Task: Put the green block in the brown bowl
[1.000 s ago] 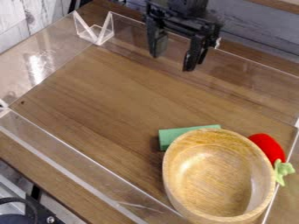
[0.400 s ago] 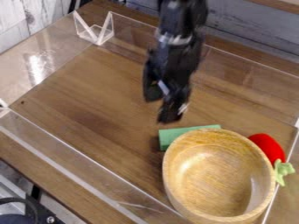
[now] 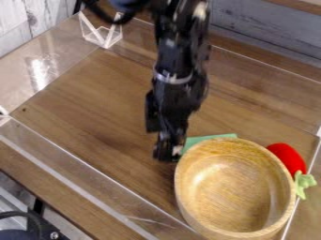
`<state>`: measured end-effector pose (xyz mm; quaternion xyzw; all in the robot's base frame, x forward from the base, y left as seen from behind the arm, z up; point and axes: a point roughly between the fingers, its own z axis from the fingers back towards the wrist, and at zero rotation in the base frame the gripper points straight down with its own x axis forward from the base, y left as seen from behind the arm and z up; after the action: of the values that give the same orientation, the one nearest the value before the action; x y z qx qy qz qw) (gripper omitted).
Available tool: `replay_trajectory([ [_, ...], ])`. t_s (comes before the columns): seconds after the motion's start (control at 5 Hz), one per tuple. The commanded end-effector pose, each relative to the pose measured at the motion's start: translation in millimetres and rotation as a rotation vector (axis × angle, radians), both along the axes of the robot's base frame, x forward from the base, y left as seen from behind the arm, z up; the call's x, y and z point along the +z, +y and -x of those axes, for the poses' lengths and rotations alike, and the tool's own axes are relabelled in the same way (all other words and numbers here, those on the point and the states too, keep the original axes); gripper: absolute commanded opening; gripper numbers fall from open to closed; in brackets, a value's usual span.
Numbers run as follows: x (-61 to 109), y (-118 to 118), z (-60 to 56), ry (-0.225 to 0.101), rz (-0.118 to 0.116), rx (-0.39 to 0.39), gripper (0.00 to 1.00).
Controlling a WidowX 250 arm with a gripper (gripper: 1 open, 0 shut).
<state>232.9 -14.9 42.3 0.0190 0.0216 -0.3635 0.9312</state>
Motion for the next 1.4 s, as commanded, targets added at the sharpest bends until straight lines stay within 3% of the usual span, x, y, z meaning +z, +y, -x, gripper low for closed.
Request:
replay_trajectory([
  [0.0, 5.7, -5, -8.3, -0.108, 0.008, -0.035, 1.00],
  [0.4, -0.9, -5, -12.2, -0.152, 0.026, -0.054, 1.00],
  [1.0, -7.6, 1, -18.5, -0.171, 0.044, -0.044, 1.00],
  [1.2, -9.6, 3, -20.2, -0.174, 0.051, -0.038, 0.00],
])
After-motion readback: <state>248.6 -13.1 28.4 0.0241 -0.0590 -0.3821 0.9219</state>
